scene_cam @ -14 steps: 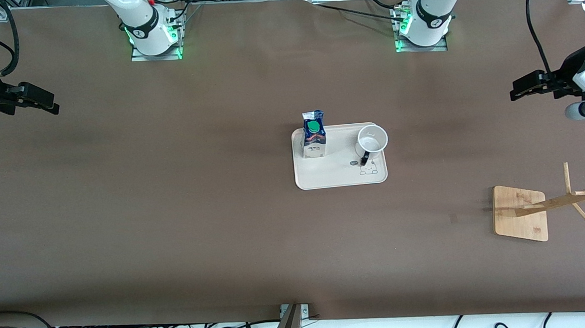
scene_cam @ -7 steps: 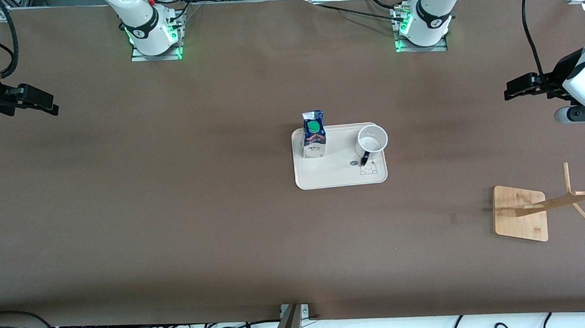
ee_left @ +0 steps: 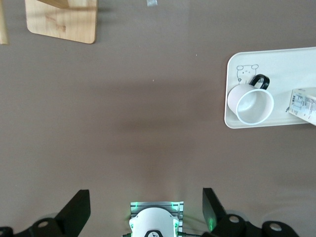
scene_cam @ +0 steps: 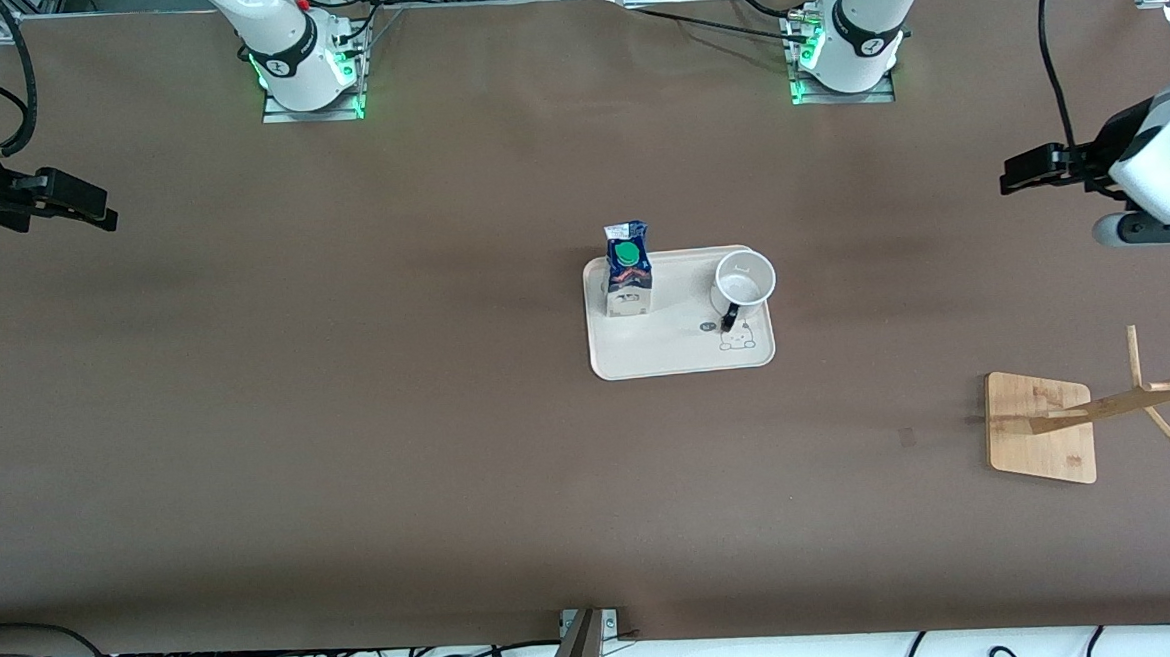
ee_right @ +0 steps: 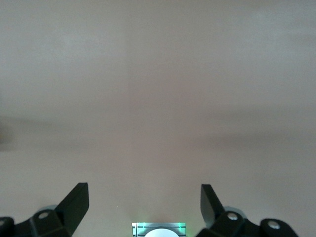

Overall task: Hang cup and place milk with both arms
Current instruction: 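Move the left gripper toward the white mug on the tray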

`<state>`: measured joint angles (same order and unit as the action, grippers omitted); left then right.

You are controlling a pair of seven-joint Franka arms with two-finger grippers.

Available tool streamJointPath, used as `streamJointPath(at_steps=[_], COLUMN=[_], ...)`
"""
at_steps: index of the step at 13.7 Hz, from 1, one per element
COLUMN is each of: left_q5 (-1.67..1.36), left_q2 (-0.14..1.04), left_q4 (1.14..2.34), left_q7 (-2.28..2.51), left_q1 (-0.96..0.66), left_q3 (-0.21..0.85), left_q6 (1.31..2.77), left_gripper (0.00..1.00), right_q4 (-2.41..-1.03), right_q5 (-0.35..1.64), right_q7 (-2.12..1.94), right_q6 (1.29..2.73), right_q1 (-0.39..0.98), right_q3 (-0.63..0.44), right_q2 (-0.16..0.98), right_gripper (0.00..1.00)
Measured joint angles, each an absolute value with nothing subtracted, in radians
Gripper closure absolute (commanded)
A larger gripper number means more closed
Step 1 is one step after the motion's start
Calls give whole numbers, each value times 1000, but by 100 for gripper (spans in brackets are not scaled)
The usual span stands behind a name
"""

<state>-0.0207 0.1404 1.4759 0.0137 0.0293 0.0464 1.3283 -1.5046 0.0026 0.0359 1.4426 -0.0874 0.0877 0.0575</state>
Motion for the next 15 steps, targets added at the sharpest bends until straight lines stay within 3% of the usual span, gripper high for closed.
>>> streamJointPath(at_steps=[9,15], left_q5=[-21,-21], left_q2=[132,48], left_q4=[1560,1742], left_q7=[16,17], left_q1=[28,28], left_q3=[69,92], left_q6=[1402,1553], left_gripper=[0,0], right_q4=[-1506,-1506], right_q5=[3,3], right_q7=[36,36], right_q6=[1440,1438], right_q1=[-88,-88], right_q3=[81,81], right_q2=[61,61], right_gripper=[0,0])
